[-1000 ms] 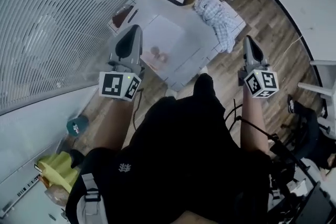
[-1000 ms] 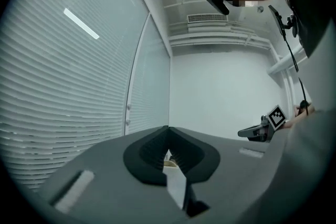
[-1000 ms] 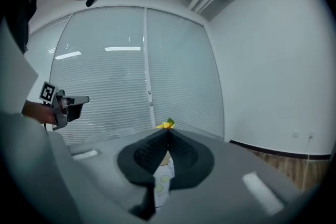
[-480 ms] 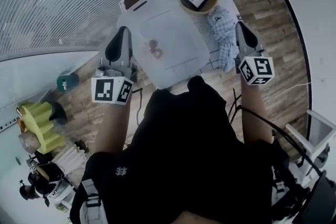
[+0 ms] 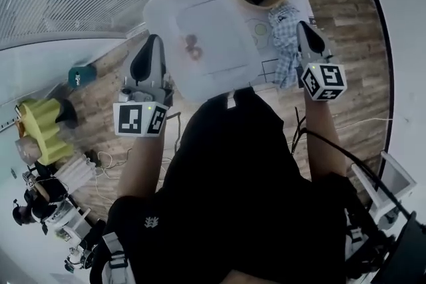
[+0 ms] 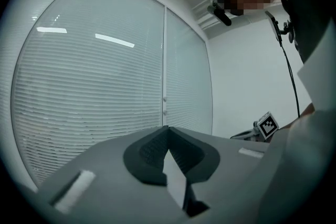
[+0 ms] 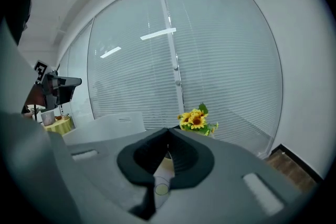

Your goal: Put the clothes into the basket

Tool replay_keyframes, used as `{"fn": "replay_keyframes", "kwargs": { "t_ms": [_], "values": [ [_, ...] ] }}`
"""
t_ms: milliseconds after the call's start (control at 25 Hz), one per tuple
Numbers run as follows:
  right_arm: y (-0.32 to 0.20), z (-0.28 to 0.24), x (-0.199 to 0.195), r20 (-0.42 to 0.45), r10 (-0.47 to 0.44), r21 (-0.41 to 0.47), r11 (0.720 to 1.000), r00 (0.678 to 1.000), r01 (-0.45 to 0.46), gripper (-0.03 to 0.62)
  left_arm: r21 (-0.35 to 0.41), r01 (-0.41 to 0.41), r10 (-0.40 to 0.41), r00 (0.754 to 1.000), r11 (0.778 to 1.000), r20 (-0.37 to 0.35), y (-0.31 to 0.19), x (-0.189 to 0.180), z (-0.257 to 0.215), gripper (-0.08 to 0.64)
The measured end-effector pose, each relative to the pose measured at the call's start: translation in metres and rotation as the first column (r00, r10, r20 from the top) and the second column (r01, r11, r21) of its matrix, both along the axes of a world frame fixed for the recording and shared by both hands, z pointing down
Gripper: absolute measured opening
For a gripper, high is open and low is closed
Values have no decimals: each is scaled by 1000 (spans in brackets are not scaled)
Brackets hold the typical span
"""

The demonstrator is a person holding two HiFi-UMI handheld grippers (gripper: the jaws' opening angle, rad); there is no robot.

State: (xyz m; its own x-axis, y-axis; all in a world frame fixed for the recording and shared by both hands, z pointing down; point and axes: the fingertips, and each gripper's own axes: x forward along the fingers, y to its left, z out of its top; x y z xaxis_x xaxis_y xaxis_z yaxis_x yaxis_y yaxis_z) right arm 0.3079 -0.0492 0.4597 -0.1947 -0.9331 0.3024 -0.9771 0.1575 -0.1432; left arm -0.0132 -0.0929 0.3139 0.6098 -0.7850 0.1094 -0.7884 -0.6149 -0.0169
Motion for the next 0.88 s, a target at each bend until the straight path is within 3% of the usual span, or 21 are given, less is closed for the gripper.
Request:
{"fn": "replay_keyframes", "kwargs": {
  "t_ms": [240,360,640,880],
  "values": [
    [-1,39,9,-28,42,-50,998,999,-44,2,3,-43,43,999,999,-19,-20,13,20,6],
    [4,63,17,-46,55,-118,991,997,-61,2,-1,-52,52,998,999,-34,-27,21,28,6],
    [5,107,18,-54,1,-211,977,999,-13,3,-13,-98,98,995,995,-25,-38,49,47,6],
    [0,133,12,-85,-48,-237,971,995,27,132,-20,-101,101,995,995,9,-43,55,66,6]
  ]
}}
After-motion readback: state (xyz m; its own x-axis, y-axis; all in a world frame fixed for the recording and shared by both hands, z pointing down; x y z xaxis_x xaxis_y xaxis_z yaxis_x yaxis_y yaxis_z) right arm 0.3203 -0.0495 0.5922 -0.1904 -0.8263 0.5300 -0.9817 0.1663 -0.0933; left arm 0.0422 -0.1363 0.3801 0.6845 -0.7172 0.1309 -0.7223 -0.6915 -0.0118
